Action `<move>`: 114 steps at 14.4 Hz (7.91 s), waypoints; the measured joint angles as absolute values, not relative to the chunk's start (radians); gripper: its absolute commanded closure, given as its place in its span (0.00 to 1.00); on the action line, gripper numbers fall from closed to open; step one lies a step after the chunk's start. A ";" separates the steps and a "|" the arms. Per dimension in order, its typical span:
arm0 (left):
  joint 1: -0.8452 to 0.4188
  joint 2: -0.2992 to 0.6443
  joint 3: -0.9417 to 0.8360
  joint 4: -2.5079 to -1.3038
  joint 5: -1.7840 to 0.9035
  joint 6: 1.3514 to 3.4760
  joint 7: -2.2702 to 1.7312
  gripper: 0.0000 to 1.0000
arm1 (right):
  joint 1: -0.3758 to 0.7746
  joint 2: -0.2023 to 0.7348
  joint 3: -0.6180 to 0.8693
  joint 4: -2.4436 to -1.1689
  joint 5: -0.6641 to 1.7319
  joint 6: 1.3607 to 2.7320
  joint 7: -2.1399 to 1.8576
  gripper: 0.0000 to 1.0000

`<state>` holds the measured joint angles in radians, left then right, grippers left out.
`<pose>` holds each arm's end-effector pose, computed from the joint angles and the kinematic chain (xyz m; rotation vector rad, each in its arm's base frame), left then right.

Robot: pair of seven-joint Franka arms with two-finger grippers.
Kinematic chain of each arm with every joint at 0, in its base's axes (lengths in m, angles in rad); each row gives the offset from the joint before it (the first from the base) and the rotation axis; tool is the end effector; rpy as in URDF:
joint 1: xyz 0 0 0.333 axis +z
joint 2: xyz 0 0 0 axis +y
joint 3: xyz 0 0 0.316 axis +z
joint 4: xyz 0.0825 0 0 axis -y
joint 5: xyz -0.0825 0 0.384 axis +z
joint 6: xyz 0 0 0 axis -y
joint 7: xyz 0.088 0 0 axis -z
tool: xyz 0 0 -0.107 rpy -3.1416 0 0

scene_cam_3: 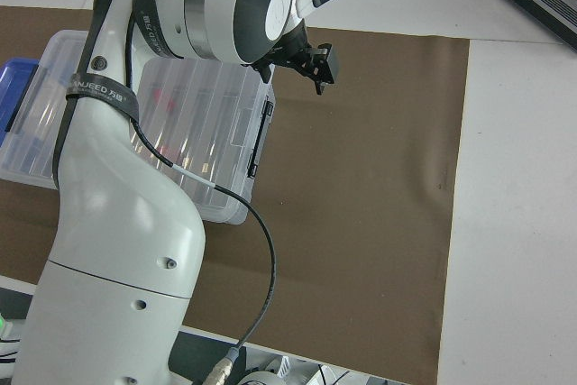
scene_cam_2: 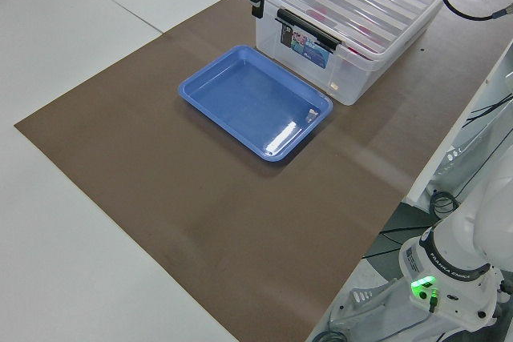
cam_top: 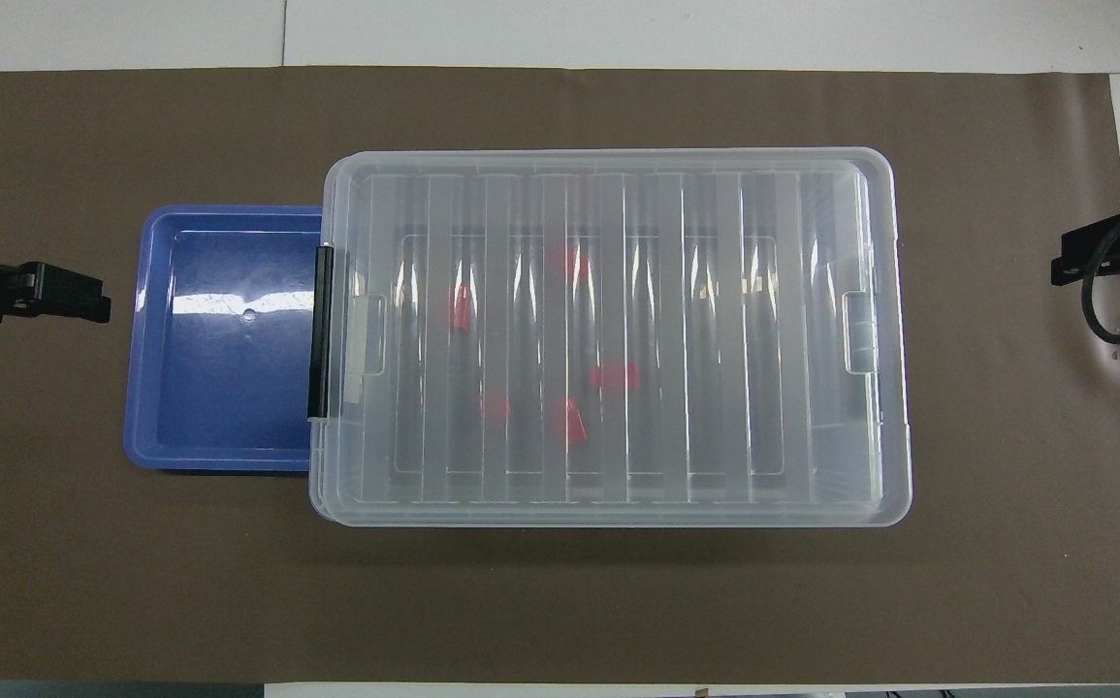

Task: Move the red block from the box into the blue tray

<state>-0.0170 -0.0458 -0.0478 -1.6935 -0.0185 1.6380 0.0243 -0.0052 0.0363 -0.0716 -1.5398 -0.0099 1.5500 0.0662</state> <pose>0.5428 -0.0376 0.5973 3.1225 -0.1370 -0.0157 0.5618 -0.0435 0.6171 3.1210 -0.2236 -0.0408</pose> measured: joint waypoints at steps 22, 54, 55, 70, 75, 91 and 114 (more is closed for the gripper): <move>-0.017 -0.046 -0.048 -1.694 -0.018 1.638 0.024 0.00 | 0.002 0.050 0.059 -1.823 -0.006 1.840 0.157 0.00; -0.018 -0.046 -0.051 -1.694 -0.018 1.637 0.024 0.00 | -0.007 0.043 -0.095 -1.963 -0.006 2.002 -0.108 0.00; -0.018 -0.046 -0.052 -1.694 -0.018 1.637 0.024 0.00 | -0.009 0.043 -0.101 -1.964 -0.006 2.004 -0.122 0.00; -0.195 -0.045 -0.080 -1.745 -0.019 1.732 -0.061 0.00 | -0.013 0.044 -0.258 -1.968 -0.006 2.043 -0.395 0.00; -0.359 -0.042 -0.083 -1.817 -0.019 1.844 -0.183 0.00 | -0.017 0.047 -0.293 -1.971 -0.006 2.055 -0.458 0.00; -0.476 0.286 -0.081 -1.902 -0.013 2.272 -0.343 0.00 | -0.015 0.051 -0.151 -1.601 -0.006 1.610 -0.244 0.00; -0.476 0.233 -0.065 -1.898 0.068 2.210 -0.365 1.00 | -0.008 0.051 -0.105 -1.563 -0.008 1.546 -0.140 0.00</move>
